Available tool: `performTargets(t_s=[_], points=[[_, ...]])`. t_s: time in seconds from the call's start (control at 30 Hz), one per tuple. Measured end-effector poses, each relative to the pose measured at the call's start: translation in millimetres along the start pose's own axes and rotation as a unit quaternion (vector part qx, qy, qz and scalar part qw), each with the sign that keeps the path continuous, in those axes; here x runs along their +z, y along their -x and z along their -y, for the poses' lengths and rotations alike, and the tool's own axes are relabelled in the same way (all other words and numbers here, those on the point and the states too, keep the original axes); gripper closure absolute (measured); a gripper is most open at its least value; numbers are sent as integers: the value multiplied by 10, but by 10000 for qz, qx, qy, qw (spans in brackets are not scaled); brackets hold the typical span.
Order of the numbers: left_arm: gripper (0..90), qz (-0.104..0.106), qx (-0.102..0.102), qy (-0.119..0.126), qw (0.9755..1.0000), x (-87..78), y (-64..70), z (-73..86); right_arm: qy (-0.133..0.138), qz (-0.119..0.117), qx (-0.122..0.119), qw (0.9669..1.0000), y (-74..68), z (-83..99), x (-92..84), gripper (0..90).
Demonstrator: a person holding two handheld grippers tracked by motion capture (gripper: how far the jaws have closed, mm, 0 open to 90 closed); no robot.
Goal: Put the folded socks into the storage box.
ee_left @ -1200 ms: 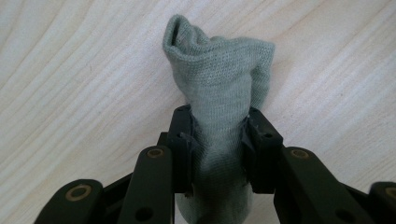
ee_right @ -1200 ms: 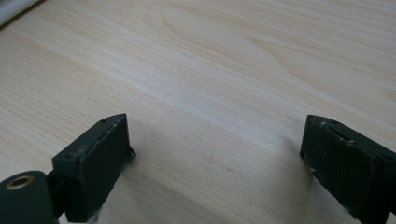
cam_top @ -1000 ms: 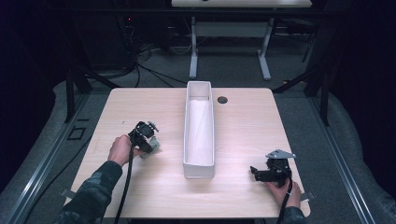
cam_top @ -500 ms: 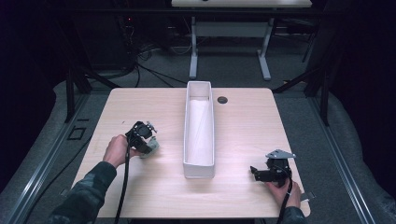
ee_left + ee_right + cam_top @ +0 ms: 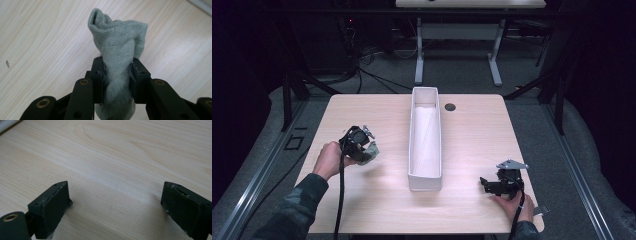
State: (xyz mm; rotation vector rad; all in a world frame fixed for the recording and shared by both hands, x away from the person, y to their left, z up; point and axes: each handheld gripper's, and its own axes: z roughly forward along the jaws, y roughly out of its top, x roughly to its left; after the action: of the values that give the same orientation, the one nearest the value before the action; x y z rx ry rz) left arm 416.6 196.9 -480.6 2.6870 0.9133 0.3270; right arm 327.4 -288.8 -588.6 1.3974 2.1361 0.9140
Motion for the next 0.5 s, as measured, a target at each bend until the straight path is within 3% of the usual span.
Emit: performTargets(t_s=[0.5], points=[[687,-110,340,106,9993,-380,80,-136,-22,-69,-69,10000,-3,-2,12,41]])
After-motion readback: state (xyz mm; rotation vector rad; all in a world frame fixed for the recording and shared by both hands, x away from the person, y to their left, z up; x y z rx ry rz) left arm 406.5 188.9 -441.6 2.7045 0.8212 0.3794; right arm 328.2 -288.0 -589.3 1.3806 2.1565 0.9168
